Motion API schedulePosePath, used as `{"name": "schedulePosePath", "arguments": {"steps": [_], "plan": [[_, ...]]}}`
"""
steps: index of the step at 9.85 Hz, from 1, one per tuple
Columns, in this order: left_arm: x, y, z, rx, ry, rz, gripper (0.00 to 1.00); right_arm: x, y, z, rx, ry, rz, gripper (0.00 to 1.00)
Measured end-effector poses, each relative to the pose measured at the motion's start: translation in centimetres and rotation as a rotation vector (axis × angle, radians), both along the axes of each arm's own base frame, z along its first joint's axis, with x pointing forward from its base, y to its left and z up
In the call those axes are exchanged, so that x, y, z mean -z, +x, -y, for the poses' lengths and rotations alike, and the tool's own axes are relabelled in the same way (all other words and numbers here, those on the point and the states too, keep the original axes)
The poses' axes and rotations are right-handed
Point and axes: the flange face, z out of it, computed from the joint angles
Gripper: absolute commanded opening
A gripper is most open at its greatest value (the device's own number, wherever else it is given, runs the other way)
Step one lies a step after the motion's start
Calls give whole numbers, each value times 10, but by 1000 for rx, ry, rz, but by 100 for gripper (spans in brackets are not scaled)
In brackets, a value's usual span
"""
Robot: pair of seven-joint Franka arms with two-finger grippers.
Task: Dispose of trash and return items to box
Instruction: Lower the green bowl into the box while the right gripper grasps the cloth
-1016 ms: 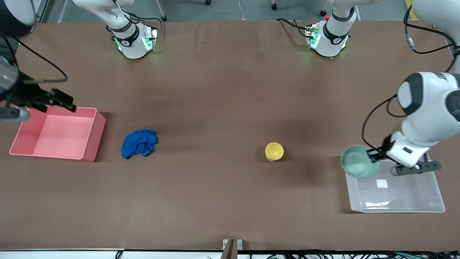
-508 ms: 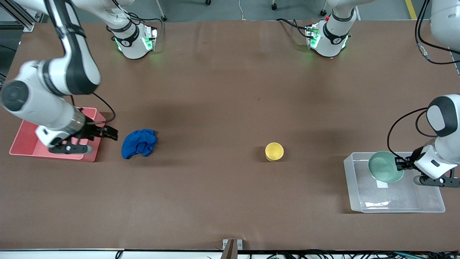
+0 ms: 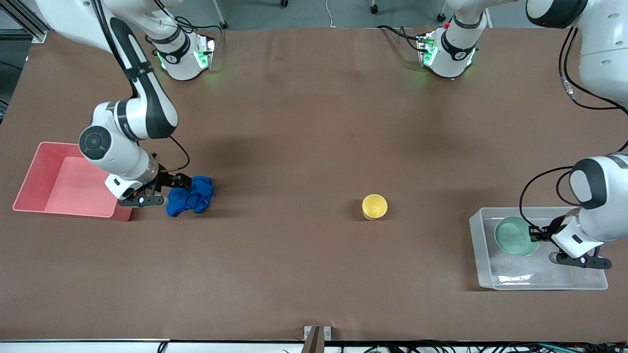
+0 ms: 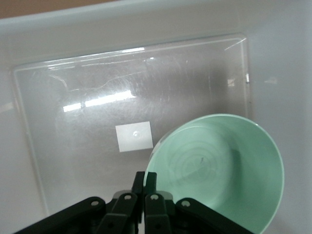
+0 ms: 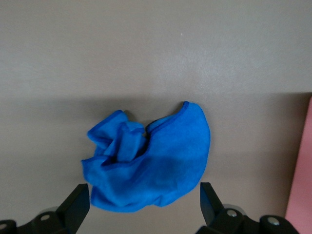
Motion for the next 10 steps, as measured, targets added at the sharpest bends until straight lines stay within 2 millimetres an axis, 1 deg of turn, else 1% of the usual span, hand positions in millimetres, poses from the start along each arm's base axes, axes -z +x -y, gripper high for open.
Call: {"name": "schedulePosePath", "arguments": {"steps": [1, 2, 3, 4, 5, 6, 7, 8, 9, 10], "plan": [[15, 1, -4, -6, -3, 8, 8, 18, -1, -1, -3, -4, -15, 93], [27, 2, -7, -10, -5, 15, 34, 32, -2, -1, -6, -8, -28, 85], [35, 2, -8, -11, -7, 20, 76, 45, -2, -1, -9, -10, -29, 54], [36, 3, -8, -11, -7, 25, 100, 54, -2, -2, -13, -11, -26, 16], [31, 6, -8, -11, -5, 35, 100, 59, -2, -4, -17, -11, -21, 6], [22, 9, -9, -12, -3, 53, 100, 59, -1, -6, -19, -10, -15, 3], [6, 12, -6, -8, -1, 68, 100, 58, -1, -6, -20, -9, -13, 2], [-17, 12, 3, -12, -6, 63, 100, 58, -1, -6, -20, -9, -12, 1], [-45, 9, 21, -33, -23, 36, 100, 58, -1, -6, -20, -9, -12, 1], [-76, 3, 51, -72, -48, -2, 100, 58, -1, -6, -20, -10, -16, 1]]}}
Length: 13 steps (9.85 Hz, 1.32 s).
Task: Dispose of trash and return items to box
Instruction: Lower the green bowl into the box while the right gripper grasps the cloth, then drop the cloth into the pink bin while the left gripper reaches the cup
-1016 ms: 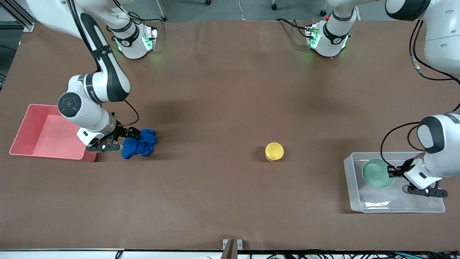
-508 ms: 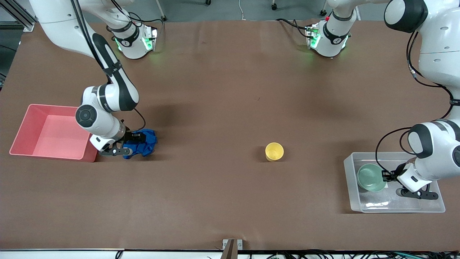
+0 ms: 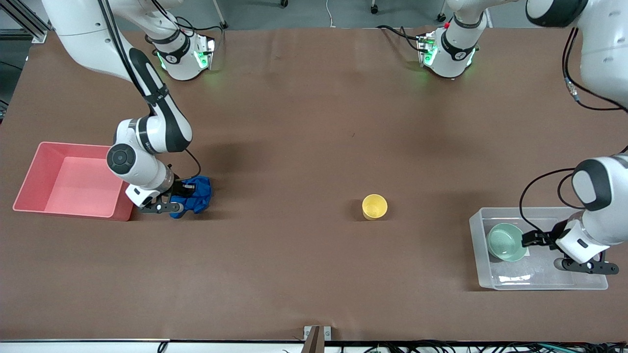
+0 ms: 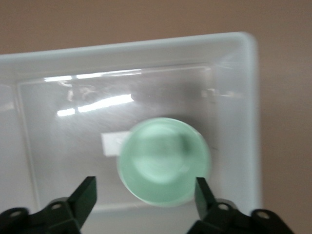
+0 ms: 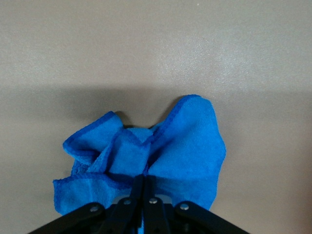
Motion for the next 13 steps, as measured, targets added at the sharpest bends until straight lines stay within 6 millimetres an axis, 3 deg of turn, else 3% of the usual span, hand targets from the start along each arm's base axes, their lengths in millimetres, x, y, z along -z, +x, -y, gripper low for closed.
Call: {"name": "schedulePosePath", "arguments": {"steps": [2, 3, 4, 6, 7, 9, 11, 13], "plan": [[-39, -18, 75, -93, -41, -50, 100, -19, 6, 3, 6, -1, -17, 1], [-41, -29, 112, -138, -53, -73, 100, -48, 10, 8, 15, 2, -18, 1], [-36, -41, 145, -180, -61, -103, 100, -85, 11, 19, 35, 8, -14, 1], [-17, -59, 201, -254, -69, -131, 100, -159, 2, 60, 98, 22, 2, 1], [-6, -68, 229, -289, -54, -122, 100, -188, -5, 79, 122, 25, 6, 1], [17, -89, 288, -367, 15, -87, 99, -227, -17, 114, 127, 1, 12, 1], [40, -104, 336, -455, 16, -65, 82, -234, -24, 163, 151, -19, 13, 3], [60, -113, 364, -499, -11, -67, 66, -219, -32, 219, 193, -17, -7, 7]]}}
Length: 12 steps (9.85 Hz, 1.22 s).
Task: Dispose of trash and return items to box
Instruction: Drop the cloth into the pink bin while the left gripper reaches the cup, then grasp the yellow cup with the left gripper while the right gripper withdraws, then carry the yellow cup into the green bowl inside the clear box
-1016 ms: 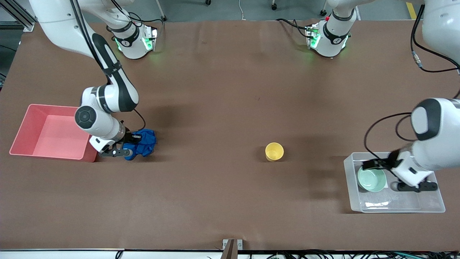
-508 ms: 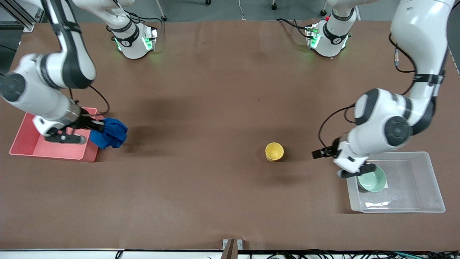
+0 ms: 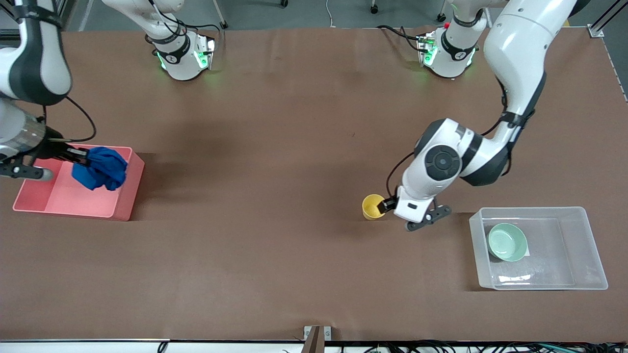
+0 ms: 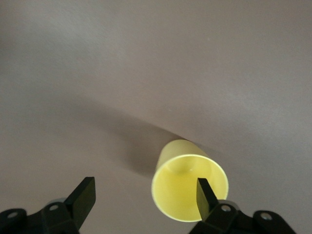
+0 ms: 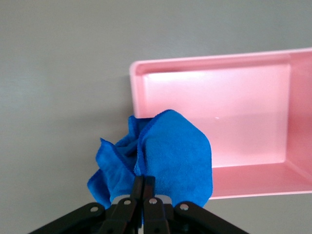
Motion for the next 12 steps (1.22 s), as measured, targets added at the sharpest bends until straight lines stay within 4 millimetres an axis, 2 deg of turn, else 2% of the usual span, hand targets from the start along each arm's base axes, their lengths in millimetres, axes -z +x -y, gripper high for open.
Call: {"name": "schedulePosePath", "arguments": {"steps": [1, 2, 3, 4, 5, 7, 8, 9, 10, 12], "plan": [[8, -1, 5, -15, -11, 1, 58, 13, 0, 17, 15, -2, -6, 15], [19, 0, 6, -32, -26, 3, 44, 35, 1, 34, 19, -5, -21, 53], [27, 1, 7, -43, -34, 0, 30, 53, 3, 44, 15, -4, -30, 95], [33, 0, 7, -45, -38, -5, 14, 65, 4, 51, 13, -2, -36, 100], [37, 0, 7, -46, -39, -10, 1, 69, 6, 55, 12, -3, -35, 100], [35, 2, 7, -48, -42, -4, 0, 49, 17, 50, -5, -5, -26, 100], [30, 6, 6, -53, -47, 8, 0, 28, 25, 39, -25, -2, -29, 100], [17, 15, 0, -66, -53, 32, 0, -4, 34, 20, -49, -4, -26, 100], [-6, 29, -12, -76, -50, 59, 0, -42, 37, -5, -67, -7, -19, 100], [-74, 62, -61, -52, -10, 92, 0, -116, 22, -58, -95, -15, 24, 100]]}}
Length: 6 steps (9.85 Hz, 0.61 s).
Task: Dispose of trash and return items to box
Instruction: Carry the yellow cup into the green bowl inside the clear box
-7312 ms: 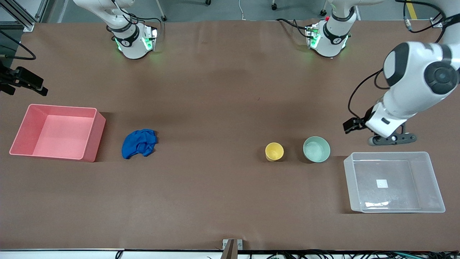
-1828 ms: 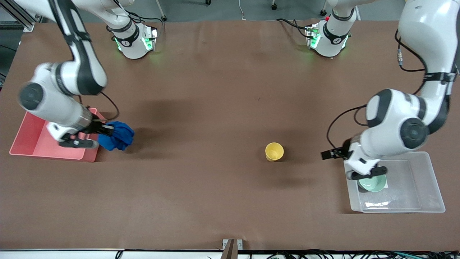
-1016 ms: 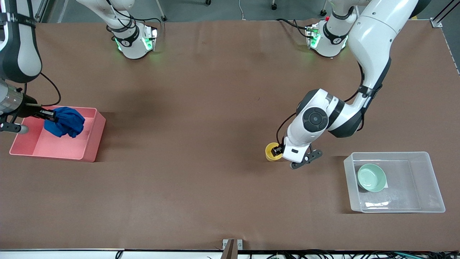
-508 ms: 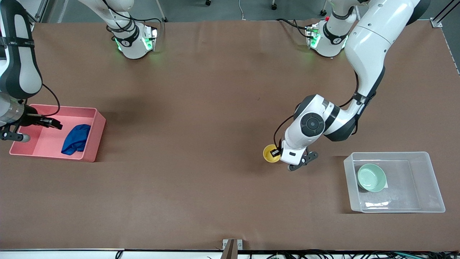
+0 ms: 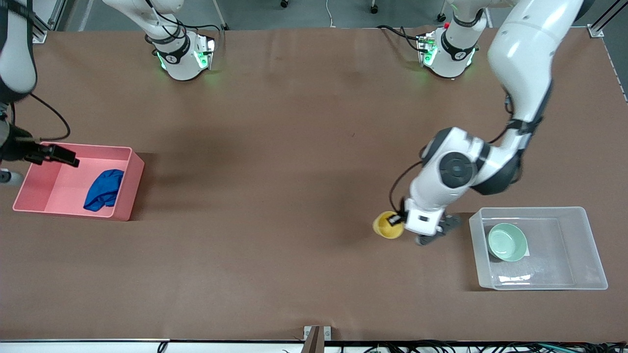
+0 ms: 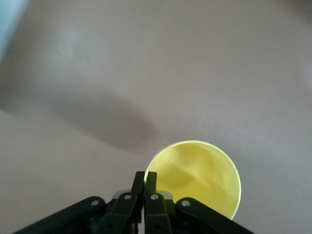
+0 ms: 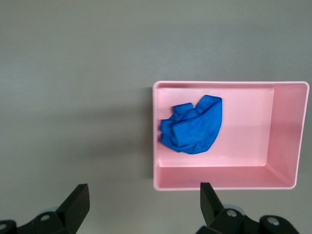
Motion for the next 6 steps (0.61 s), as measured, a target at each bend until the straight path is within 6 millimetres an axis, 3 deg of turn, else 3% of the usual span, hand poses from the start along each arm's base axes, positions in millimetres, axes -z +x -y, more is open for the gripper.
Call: {"name": "schedulePosePath", "arguments": {"steps": [2, 4, 6], "plan": [[-48, 25, -62, 70, 29, 41, 0, -50, -27, -41, 8, 0, 34, 100], [-54, 40, -133, 191, 61, 55, 0, -78, -46, -78, 37, 2, 53, 100], [-50, 47, -214, 326, 91, 53, 0, -118, -56, -93, 27, 4, 81, 100]]}}
